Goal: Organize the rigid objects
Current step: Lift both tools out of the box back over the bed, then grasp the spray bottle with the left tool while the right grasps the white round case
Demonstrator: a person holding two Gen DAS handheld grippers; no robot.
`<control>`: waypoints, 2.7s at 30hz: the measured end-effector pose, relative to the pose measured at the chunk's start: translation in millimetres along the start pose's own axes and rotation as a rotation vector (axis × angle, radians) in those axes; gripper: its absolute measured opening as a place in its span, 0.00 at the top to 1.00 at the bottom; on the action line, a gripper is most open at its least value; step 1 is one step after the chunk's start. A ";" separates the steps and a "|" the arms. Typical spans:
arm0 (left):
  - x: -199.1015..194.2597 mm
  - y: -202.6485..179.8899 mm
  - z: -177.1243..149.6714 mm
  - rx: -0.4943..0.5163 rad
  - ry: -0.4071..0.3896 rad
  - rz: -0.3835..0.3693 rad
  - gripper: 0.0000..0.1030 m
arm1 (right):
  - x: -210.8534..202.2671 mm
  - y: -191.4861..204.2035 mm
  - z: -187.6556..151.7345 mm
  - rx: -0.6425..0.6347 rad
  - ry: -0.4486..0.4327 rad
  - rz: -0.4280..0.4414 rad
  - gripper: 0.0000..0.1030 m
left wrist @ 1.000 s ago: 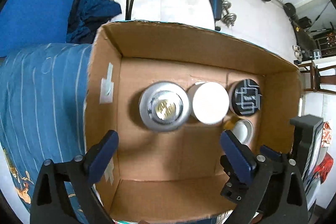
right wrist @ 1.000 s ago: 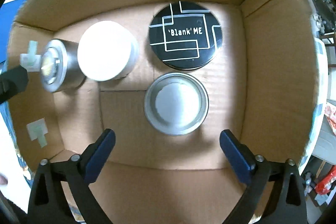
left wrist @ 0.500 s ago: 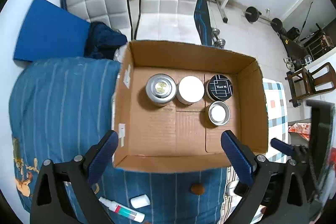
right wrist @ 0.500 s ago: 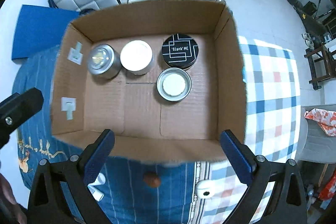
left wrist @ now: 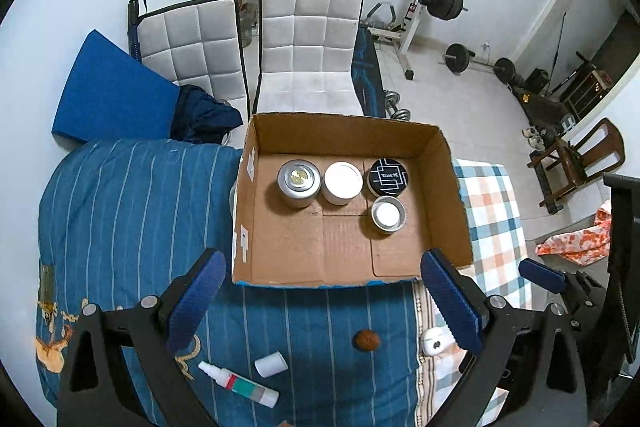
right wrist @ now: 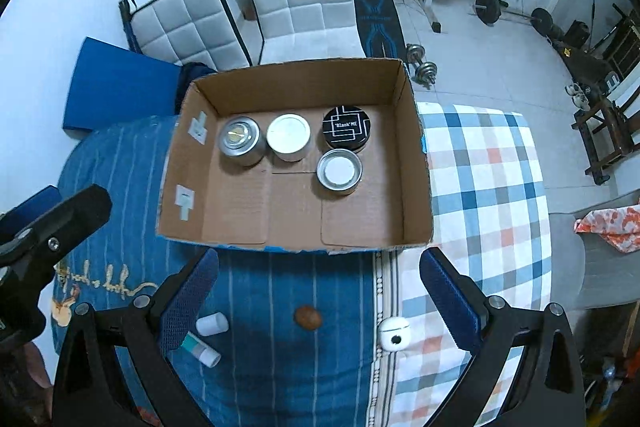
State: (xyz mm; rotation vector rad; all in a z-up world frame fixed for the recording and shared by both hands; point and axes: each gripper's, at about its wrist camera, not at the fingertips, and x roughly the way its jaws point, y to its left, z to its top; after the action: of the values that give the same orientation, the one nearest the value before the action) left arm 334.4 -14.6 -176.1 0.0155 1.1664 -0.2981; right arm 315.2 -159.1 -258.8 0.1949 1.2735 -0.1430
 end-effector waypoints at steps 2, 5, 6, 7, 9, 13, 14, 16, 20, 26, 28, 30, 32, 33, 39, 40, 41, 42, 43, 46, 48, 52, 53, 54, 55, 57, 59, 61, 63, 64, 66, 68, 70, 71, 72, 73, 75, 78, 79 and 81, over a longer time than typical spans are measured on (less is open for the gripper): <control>-4.8 7.9 -8.4 -0.018 0.002 0.007 0.03 | -6.2 -0.7 -9.1 0.000 0.001 0.014 0.01; -1.6 26.1 -28.0 -0.058 0.036 0.040 0.03 | -2.5 -7.4 -25.4 0.001 0.028 0.023 0.01; 2.9 35.0 -36.7 -0.084 0.055 0.053 0.03 | 1.3 -11.4 -31.6 0.004 0.040 0.021 0.01; 8.7 44.0 -46.2 -0.111 0.080 0.069 0.02 | 7.3 -16.6 -38.9 0.008 0.057 0.013 0.01; 24.0 61.8 -69.7 -0.173 0.147 0.084 0.02 | 22.5 -29.1 -52.6 0.023 0.092 -0.005 0.01; 72.0 104.0 -127.4 -0.330 0.314 0.115 0.03 | 72.2 -70.8 -85.4 0.105 0.207 -0.037 0.01; 83.4 112.9 -140.6 -0.367 0.346 0.117 0.03 | 85.8 -82.4 -93.6 0.133 0.239 -0.043 0.01; 106.9 125.5 -163.8 -0.418 0.398 0.135 0.04 | 107.4 -99.8 -106.7 0.171 0.281 -0.059 0.01; 147.5 139.9 -200.6 -0.464 0.493 0.164 0.14 | 153.9 -127.4 -129.2 0.228 0.360 -0.077 0.01; 189.5 141.3 -232.0 -0.484 0.601 0.170 0.34 | 211.5 -137.2 -150.6 0.263 0.458 -0.046 0.11; 192.5 138.1 -232.7 -0.474 0.602 0.175 0.39 | 220.7 -135.0 -156.1 0.250 0.468 -0.058 0.27; 193.9 130.8 -231.2 -0.444 0.588 0.170 0.53 | 219.4 -131.5 -157.2 0.230 0.435 -0.073 0.28; 195.1 119.8 -230.4 -0.387 0.577 0.193 0.56 | 216.8 -127.0 -158.3 0.197 0.421 -0.077 0.37; 194.1 111.2 -230.3 -0.350 0.565 0.203 0.57 | 215.5 -124.4 -158.4 0.182 0.419 -0.079 0.45; 190.8 43.5 -246.3 -0.121 0.562 0.179 0.62 | 208.4 -114.5 -178.5 0.088 0.465 -0.050 0.50; 190.5 32.4 -249.6 -0.091 0.560 0.176 0.62 | 206.4 -112.7 -185.3 0.073 0.475 -0.042 0.50; 190.9 21.4 -252.6 -0.063 0.560 0.169 0.63 | 204.9 -110.2 -191.6 0.056 0.486 -0.038 0.50; 191.9 11.6 -255.3 -0.043 0.562 0.161 0.63 | 203.6 -109.4 -196.9 0.044 0.494 -0.034 0.50; 192.8 5.3 -256.8 -0.033 0.562 0.158 0.63 | 202.2 -107.2 -203.9 0.035 0.505 -0.028 0.50; 196.4 -16.2 -262.3 0.018 0.554 0.167 0.63 | 200.8 -102.2 -220.5 0.023 0.526 -0.018 0.50; 201.9 -21.5 -266.2 0.017 0.566 0.170 0.62 | 201.4 -102.3 -226.4 0.031 0.528 -0.018 0.50; 211.6 -25.8 -263.9 -0.057 0.593 0.153 0.61 | 199.8 -103.2 -230.1 0.056 0.519 -0.021 0.50; 213.7 -27.1 -264.5 -0.065 0.598 0.153 0.61 | 199.3 -102.8 -231.7 0.058 0.518 -0.023 0.50; 213.1 -26.7 -264.8 -0.072 0.594 0.152 0.61 | 199.5 -102.8 -231.9 0.058 0.520 -0.024 0.48; 213.8 -22.4 -259.2 -0.069 0.588 0.151 0.62 | 199.4 -103.9 -232.1 0.062 0.519 -0.027 0.48; 209.9 -22.5 -245.4 -0.020 0.567 0.164 0.68 | 203.3 -105.7 -209.2 0.063 0.521 -0.028 0.49; 209.5 -34.8 -244.3 0.041 0.567 0.160 0.68 | 207.5 -105.3 -202.5 0.054 0.520 -0.029 0.50; 211.2 -44.7 -246.5 0.059 0.570 0.155 0.68 | 208.7 -104.2 -204.4 0.043 0.521 -0.024 0.50; 214.9 -49.1 -245.5 0.058 0.575 0.163 0.68 | 208.3 -104.3 -204.8 0.036 0.528 -0.019 0.50; 216.6 -48.3 -243.8 0.039 0.576 0.159 0.67 | 208.5 -105.1 -204.5 0.039 0.531 -0.013 0.50; 222.0 -58.6 -236.3 0.008 0.585 0.148 0.63 | 209.5 -109.8 -203.7 0.059 0.533 -0.001 0.50; 227.0 -60.0 -229.5 -0.015 0.597 0.136 0.58 | 213.0 -108.8 -208.3 0.078 0.539 0.004 0.49; 230.9 -58.0 -224.5 -0.037 0.596 0.125 0.54 | 213.0 -109.6 -204.3 0.086 0.542 0.001 0.49; 233.0 -59.0 -221.3 -0.048 0.598 0.127 0.54 | 214.6 -113.6 -199.9 0.085 0.545 0.001 0.48; 234.4 -59.5 -218.5 -0.058 0.597 0.129 0.54 | 215.5 -114.6 -198.4 0.086 0.545 -0.002 0.48; 235.3 -60.0 -215.9 -0.066 0.594 0.129 0.54 | 217.3 -115.6 -195.8 0.086 0.546 -0.006 0.48; 237.9 -59.6 -211.0 -0.079 0.588 0.131 0.54 | 217.8 -113.9 -194.0 0.081 0.548 -0.019 0.48; 239.2 -53.9 -204.0 -0.076 0.583 0.142 0.57 | 218.1 -108.1 -189.7 0.068 0.546 -0.038 0.49; 236.5 -51.9 -206.3 -0.065 0.579 0.149 0.62 | 217.8 -106.7 -189.4 0.058 0.544 -0.050 0.50; 232.8 -56.3 -204.9 -0.063 0.572 0.151 0.71 | 217.7 -104.2 -189.8 0.044 0.540 -0.056 0.51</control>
State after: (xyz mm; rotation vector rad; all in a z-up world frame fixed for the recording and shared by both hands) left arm 219.6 -86.6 -460.7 0.1406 1.7324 -0.1227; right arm 178.3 -217.8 -527.3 0.2460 1.8155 -0.1731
